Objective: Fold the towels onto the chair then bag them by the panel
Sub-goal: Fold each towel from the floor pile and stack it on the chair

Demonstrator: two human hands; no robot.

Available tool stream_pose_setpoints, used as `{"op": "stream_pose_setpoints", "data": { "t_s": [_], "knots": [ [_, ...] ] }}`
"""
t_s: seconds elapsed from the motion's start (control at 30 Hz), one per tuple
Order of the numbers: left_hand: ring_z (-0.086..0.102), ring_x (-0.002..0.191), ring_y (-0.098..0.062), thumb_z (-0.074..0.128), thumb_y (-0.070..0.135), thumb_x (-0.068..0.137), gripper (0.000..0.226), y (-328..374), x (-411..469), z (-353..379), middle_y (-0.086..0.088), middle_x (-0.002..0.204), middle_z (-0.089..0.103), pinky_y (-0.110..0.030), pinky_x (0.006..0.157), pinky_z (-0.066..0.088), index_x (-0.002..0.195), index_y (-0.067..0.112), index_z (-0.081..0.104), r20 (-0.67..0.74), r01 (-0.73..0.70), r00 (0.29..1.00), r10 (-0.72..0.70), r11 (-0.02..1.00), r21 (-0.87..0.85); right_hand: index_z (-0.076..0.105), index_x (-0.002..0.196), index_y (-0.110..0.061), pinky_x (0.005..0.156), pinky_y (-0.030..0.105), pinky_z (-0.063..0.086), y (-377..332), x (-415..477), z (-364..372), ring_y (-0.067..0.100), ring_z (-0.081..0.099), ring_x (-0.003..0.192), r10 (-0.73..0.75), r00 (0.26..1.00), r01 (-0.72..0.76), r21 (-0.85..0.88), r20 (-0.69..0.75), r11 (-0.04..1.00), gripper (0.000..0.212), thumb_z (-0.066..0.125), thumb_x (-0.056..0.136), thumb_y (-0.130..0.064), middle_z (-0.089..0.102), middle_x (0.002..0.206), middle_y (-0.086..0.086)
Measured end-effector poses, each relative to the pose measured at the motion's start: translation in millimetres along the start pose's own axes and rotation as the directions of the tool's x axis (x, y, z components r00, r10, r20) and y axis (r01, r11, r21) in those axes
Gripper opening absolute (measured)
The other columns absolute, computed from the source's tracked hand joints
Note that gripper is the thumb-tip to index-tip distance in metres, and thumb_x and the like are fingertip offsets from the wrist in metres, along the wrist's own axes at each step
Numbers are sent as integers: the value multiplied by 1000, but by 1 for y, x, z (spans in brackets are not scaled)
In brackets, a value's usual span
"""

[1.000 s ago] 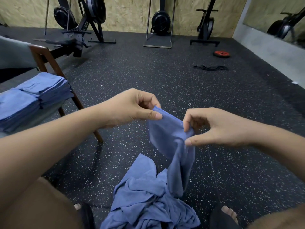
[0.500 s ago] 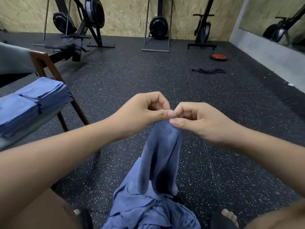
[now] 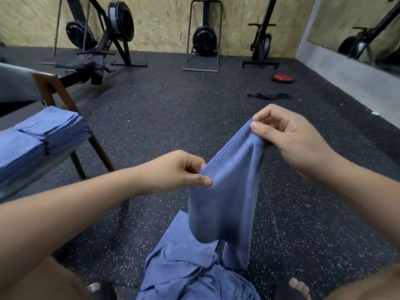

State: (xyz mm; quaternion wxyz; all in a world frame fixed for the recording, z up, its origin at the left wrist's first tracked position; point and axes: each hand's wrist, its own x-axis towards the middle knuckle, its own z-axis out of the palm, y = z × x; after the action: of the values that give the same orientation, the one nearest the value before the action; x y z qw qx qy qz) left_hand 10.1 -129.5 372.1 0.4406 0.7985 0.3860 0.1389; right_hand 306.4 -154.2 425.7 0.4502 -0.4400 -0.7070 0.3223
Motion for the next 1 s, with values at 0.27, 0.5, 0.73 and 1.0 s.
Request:
{"op": "stream_pose_setpoints", "data": {
  "t_s": [0.27,0.5,0.73,1.0],
  "knots": [
    [57,68,-7,80,36,97,14,-42,-2,-47,8,76,73,-34,70,46,85,28,76,-186,165,974,-129,967,196,70,98,-18,72,34,47,20,7,-16,18,52,76,69,975,-60,50,-211,997,11,64,108,-18,60,79,9],
    [45,59,-9,78,35,98,16,-60,-12,-75,12,66,62,-31,59,33,91,21,76,-382,272,902,-200,951,146,67,102,-10,66,29,51,34,9,-21,8,56,68,151,941,-152,23,-302,988,12,61,109,-18,64,70,-7],
    [59,75,-11,79,36,96,24,-34,-11,-68,-1,81,71,-34,74,42,87,15,76,-480,77,858,-185,969,-235,66,96,-4,51,24,52,29,12,-9,9,59,57,214,904,-195,88,-370,977,13,64,106,-12,67,68,-3],
    [53,69,-8,71,37,102,30,6,-1,-43,-2,83,63,-33,71,38,77,23,61,-446,-14,879,-169,926,-377,67,92,-8,49,26,52,15,8,11,14,63,61,287,917,-238,199,-276,951,14,63,105,-12,67,73,7]
  ]
}}
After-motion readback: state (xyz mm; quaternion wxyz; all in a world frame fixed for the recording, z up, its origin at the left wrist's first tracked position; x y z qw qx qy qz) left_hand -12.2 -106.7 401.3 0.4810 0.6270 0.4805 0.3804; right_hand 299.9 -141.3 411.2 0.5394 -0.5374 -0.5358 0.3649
